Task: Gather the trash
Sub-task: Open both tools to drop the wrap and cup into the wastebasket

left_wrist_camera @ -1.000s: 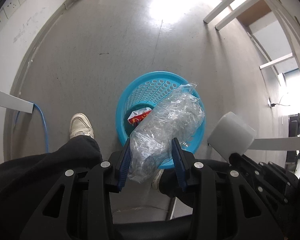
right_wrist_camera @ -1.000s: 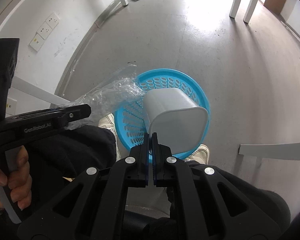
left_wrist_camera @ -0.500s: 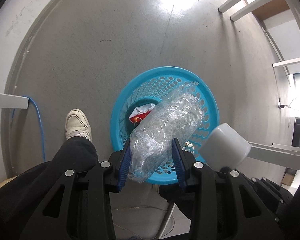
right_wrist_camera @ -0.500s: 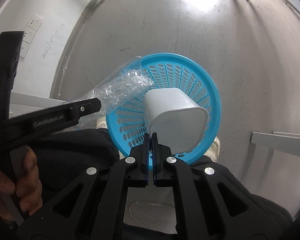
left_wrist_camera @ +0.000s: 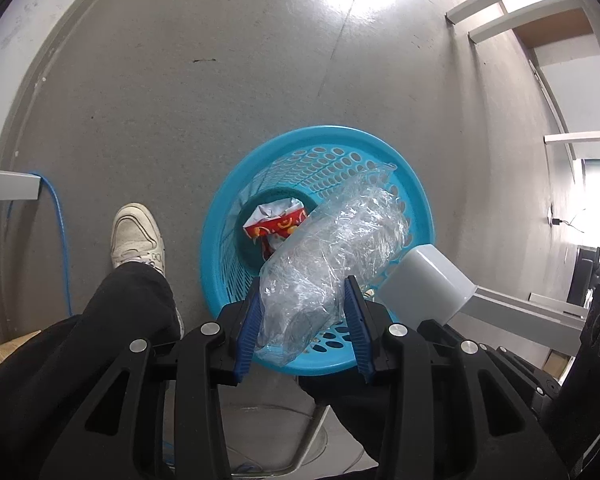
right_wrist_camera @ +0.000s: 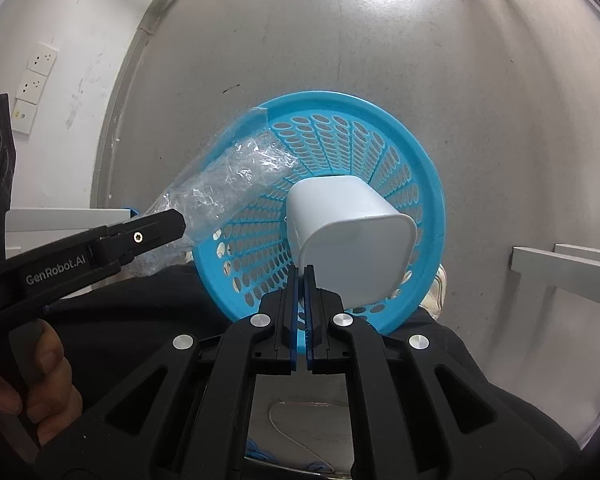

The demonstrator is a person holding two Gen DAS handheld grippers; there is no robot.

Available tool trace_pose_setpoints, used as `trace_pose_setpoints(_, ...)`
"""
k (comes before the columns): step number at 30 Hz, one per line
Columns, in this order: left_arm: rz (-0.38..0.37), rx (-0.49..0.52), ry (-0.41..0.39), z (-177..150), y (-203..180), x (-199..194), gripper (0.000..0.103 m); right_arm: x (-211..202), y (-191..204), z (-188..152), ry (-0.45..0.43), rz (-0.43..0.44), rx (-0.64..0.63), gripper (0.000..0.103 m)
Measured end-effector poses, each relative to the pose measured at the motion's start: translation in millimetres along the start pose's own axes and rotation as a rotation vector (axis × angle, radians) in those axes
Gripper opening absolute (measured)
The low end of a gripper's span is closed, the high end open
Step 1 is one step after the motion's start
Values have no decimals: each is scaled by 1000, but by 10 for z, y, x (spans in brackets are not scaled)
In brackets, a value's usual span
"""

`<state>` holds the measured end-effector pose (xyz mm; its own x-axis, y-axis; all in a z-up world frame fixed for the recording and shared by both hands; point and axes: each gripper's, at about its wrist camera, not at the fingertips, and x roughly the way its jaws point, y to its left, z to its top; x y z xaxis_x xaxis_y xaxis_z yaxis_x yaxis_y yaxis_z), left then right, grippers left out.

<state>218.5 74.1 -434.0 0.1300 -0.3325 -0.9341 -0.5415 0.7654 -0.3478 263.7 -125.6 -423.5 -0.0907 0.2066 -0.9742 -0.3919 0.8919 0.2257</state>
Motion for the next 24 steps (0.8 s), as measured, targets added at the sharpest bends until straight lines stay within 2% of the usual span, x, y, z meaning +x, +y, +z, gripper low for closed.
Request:
trace_pose_setpoints(1,-17,4,5,2,-10,6,43,-2,-17,2,-3,3,3,2)
trace_pose_setpoints(3,-39,21,1,6,-31,-1,59,-5,-26,2,-10,-3,13,5)
trace_pose_setpoints(4,-32,18,-17,5,-31,-19,61,-18,-13,-2,-14,-10,17,6)
trace_pose_setpoints(6,-28,-1,-36,12,6,-43,61,-35,1,-17,-20,-6,16,16)
trace_pose_setpoints(8,-29,-11,-36,18,34,-44,61,-60,14,-14,-33,-14,11,22)
trace_pose_setpoints(16,-5,3,-71,-73,12,-144,60,-220,54,-79,-81,-24,-18,23)
trace_pose_setpoints(20,-14,-15,-86,-182,72,-257,60,-394,110,-172,-131,-17,-33,29)
trace_pose_setpoints(24,27,16,-132,-297,46,-412,60,-562,174,-303,-167,-14,-56,29)
